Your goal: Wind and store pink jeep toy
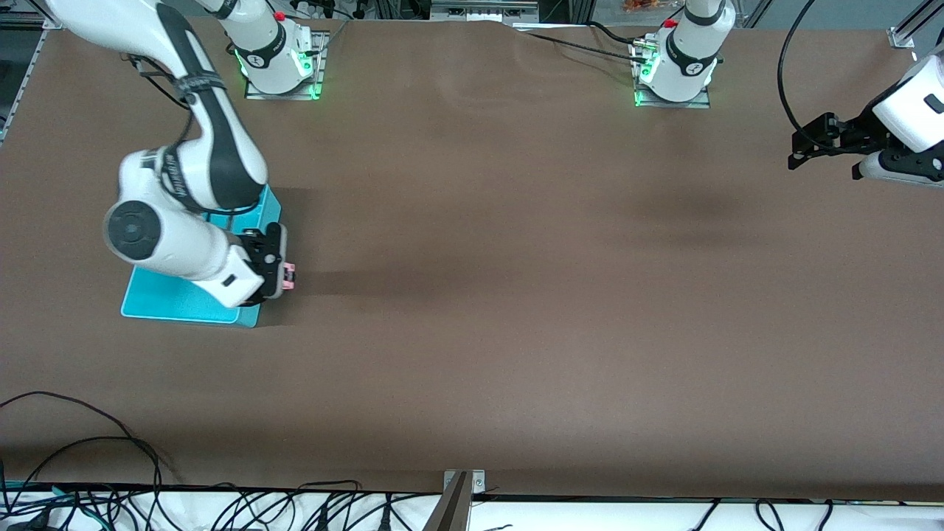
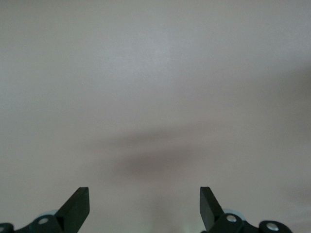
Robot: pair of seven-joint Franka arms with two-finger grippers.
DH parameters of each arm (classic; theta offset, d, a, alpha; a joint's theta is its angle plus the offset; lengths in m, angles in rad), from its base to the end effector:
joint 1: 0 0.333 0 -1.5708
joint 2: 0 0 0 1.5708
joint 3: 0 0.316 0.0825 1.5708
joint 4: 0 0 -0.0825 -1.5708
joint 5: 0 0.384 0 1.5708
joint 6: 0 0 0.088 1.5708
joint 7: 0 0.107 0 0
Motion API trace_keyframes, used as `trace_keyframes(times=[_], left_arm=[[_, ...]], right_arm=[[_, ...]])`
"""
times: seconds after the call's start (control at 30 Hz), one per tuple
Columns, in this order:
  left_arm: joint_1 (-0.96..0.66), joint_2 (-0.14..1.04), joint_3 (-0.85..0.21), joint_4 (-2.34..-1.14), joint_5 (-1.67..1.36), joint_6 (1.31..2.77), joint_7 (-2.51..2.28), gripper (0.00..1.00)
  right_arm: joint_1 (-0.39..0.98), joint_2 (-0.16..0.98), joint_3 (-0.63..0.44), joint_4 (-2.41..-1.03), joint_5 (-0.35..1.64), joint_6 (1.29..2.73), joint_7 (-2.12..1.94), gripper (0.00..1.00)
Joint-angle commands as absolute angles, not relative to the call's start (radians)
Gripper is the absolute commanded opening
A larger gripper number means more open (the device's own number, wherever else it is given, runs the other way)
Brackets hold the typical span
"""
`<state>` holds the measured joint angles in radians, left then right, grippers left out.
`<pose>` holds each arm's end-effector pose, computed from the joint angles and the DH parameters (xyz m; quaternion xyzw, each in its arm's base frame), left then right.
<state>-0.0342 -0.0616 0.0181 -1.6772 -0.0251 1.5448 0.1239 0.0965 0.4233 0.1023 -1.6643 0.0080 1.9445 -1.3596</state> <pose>0.5303 -0.0110 0.6058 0.9968 -0.0698 -0.0346 0.0150 0.6398 0.1227 0.3520 -0.7128 -0.6974 0.0453 0.0594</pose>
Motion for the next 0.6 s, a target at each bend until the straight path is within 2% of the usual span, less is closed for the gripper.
trace_keyframes(times=[0.0, 0.2, 0.33, 0.57], left_arm=[[-0.038, -0.045, 0.008, -1.641, -0.015, 1.516, 0.110, 1.00], [-0.031, -0.043, 0.008, -1.640, -0.020, 1.516, 0.110, 1.00], [-0.029, -0.043, 0.009, -1.635, -0.018, 1.516, 0.110, 1.00], [-0.028, -0.043, 0.015, -1.612, -0.021, 1.519, 0.123, 1.00]], right_arm=[[0.026, 0.431, 0.095, -1.536, 0.031, 1.740, -1.377, 0.18], [-0.063, 0.400, 0.095, -1.509, 0.081, 1.589, -1.414, 0.19], [-0.089, 0.380, 0.083, -1.534, 0.084, 1.542, -1.482, 0.20], [-0.091, 0.287, 0.041, -1.712, 0.081, 1.600, -1.500, 0.20]])
